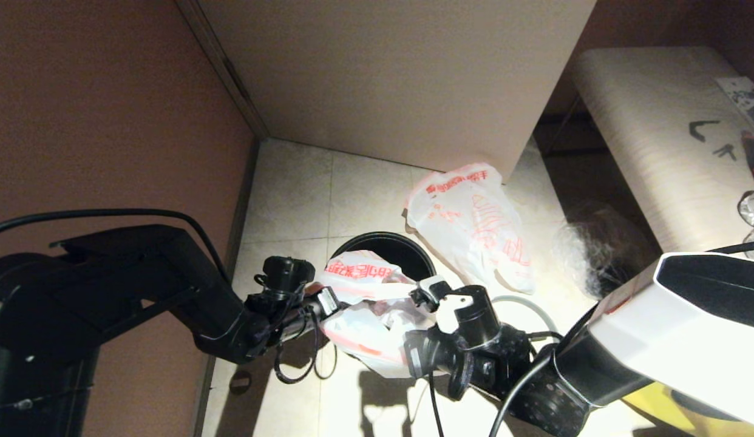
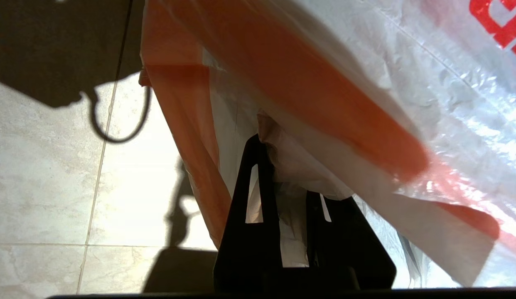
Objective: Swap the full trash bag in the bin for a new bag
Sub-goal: Put the new garbage bag on the trash can
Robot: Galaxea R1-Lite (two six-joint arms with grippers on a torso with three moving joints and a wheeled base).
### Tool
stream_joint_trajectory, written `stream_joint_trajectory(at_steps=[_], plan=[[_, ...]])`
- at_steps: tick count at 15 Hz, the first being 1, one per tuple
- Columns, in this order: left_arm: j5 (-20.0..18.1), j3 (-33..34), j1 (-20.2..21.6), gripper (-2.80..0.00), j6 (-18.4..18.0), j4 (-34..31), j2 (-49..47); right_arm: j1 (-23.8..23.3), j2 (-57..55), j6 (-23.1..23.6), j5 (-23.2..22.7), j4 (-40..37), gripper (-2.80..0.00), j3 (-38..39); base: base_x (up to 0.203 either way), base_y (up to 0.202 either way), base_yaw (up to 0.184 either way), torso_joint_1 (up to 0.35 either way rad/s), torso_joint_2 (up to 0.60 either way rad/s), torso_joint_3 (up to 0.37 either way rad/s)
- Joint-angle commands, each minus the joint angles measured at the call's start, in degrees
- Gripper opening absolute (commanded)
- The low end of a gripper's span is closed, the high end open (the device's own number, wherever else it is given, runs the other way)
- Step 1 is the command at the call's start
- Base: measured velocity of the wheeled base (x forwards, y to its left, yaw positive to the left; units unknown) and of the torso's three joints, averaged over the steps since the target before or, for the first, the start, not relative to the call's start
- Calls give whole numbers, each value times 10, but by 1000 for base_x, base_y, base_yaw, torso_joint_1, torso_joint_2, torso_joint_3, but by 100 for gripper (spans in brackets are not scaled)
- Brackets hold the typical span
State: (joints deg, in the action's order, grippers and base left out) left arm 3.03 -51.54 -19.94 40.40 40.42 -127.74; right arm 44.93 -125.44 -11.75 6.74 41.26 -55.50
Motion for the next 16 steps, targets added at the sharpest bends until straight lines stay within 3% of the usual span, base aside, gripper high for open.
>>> stream_joint_trajectory(at_steps=[1, 16], plan=[[0, 0, 0, -280, 2, 2, -2, 12, -3, -1, 0, 2, -280, 11, 0, 0, 0, 0, 0, 0], [0, -4, 1, -280, 4, 2, -4, 27, -137, -2, 6, 51, -280, 15, 0, 0, 0, 0, 0, 0]])
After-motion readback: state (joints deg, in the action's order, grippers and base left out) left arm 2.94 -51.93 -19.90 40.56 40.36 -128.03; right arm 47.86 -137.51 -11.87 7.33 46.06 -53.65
